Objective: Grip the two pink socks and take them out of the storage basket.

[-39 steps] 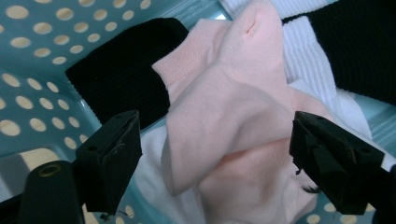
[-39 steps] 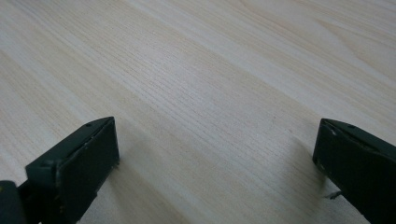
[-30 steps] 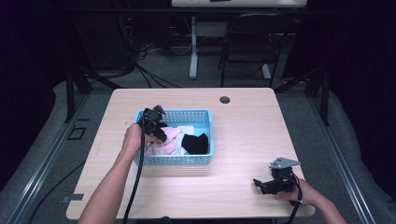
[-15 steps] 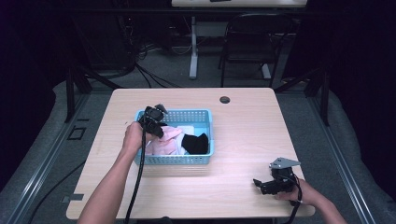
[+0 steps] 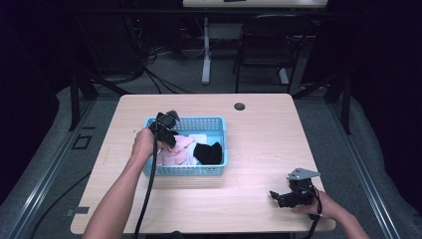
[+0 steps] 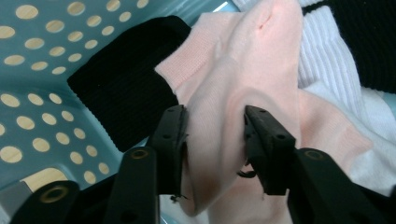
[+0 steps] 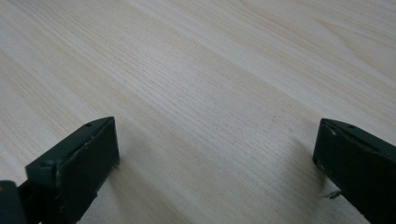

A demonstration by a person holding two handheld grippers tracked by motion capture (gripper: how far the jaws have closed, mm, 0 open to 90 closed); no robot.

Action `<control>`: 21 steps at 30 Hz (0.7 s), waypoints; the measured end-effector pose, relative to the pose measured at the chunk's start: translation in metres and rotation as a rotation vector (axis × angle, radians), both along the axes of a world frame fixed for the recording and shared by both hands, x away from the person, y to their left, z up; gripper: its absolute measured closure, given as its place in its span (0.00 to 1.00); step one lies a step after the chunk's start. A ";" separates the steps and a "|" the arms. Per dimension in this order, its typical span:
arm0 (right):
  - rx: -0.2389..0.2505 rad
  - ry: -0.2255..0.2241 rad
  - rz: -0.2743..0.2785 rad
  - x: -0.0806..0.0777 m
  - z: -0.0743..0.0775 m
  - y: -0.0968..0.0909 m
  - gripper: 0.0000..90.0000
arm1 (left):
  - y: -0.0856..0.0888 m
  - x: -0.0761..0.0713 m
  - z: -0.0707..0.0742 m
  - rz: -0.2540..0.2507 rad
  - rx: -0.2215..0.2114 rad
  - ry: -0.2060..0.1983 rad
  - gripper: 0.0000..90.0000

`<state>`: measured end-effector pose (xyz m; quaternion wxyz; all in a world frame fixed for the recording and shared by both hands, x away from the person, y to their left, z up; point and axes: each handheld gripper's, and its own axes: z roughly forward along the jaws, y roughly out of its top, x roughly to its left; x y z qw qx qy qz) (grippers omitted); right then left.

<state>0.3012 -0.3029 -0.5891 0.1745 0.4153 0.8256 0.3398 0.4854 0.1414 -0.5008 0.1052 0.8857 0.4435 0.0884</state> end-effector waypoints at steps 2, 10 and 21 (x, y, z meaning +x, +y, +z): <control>0.000 0.000 0.000 0.000 0.000 0.000 0.00 | 0.000 0.001 -0.001 0.004 -0.002 -0.005 0.60; 0.000 0.000 0.000 0.000 0.000 0.000 0.00 | -0.011 0.005 -0.002 -0.035 0.013 -0.021 0.83; -0.001 -0.001 -0.001 0.000 0.000 0.000 0.00 | -0.014 0.002 0.026 -0.045 -0.020 -0.059 0.87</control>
